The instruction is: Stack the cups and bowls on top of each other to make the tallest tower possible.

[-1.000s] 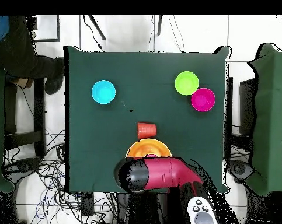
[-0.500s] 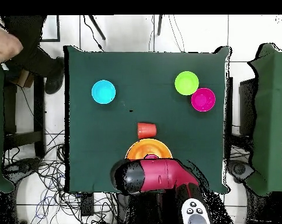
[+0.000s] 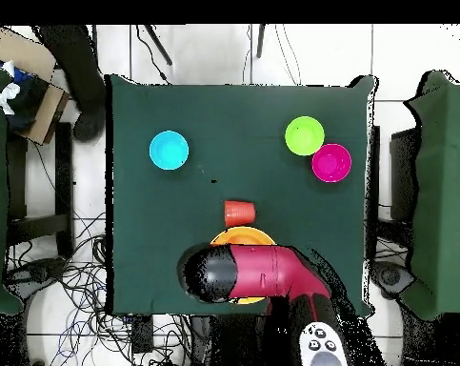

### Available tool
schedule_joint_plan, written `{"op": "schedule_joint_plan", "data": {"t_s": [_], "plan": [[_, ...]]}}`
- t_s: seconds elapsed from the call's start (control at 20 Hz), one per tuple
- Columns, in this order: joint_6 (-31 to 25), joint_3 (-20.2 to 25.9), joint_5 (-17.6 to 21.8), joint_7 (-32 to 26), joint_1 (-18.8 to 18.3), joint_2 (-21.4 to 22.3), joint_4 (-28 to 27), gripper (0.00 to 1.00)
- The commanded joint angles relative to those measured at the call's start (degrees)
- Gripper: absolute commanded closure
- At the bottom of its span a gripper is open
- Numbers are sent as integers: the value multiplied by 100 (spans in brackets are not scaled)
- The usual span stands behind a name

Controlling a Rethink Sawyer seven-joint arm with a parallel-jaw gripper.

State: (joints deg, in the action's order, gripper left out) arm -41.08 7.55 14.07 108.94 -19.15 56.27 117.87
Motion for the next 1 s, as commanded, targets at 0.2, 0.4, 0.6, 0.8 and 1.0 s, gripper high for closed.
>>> {"op": "schedule_joint_plan", "data": {"t_s": [0.2, 0.4, 0.6, 0.8, 1.0], "plan": [[-733, 516, -268, 23, 25, -395, -957, 0], [-844, 560, -278, -30, 36, -533, -1188, 0], [-1091, 577, -244, -82, 108, -540, -1415, 0], [-1571, 568, -230, -122, 188, -436, -1673, 0], [-1975, 619, -179, -262, 207, -421, -1941, 0]]}}
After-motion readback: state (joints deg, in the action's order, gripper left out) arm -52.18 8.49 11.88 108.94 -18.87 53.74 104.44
